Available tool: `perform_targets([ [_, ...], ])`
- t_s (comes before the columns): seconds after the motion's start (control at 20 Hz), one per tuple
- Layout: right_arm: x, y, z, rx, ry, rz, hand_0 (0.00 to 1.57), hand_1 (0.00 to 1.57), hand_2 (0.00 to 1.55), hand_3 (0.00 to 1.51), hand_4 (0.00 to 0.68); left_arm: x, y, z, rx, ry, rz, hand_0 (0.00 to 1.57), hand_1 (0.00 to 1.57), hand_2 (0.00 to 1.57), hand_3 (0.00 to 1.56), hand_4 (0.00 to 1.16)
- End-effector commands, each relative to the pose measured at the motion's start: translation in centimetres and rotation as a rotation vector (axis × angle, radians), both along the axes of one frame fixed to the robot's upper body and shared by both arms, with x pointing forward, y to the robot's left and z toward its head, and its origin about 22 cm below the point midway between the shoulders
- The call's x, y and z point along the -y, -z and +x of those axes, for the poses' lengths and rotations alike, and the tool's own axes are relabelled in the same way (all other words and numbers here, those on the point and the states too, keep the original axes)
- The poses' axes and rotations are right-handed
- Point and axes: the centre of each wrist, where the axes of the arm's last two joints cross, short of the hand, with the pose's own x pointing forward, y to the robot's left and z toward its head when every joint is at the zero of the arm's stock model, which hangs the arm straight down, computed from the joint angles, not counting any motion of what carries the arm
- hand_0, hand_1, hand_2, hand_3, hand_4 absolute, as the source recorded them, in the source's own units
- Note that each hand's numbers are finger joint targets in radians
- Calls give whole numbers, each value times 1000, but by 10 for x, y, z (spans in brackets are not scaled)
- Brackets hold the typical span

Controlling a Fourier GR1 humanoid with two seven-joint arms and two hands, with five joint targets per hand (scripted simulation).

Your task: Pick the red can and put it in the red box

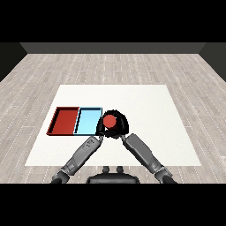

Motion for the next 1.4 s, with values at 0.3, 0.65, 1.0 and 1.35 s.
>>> perform_targets([
  [0.3,-3,-8,13,65,-36,-9,0,0,0,0,0,16,5,-1,-30,22,-31,1571,1571,1571,1493,1148],
  [0.65,8,-1,-9,88,27,-62,0,0,0,0,0,22,0,-1,-8,-7,6,1571,1571,1571,1486,1150],
  [1.0,50,-70,-2,164,120,21,0,0,0,0,0,-8,28,-18,-54,-10,-38,1571,1571,1571,1486,1135],
  [1.35,100,-97,-22,228,217,46,0,0,0,0,0,-35,21,-15,-9,-63,6,1571,1571,1567,1465,1129],
])
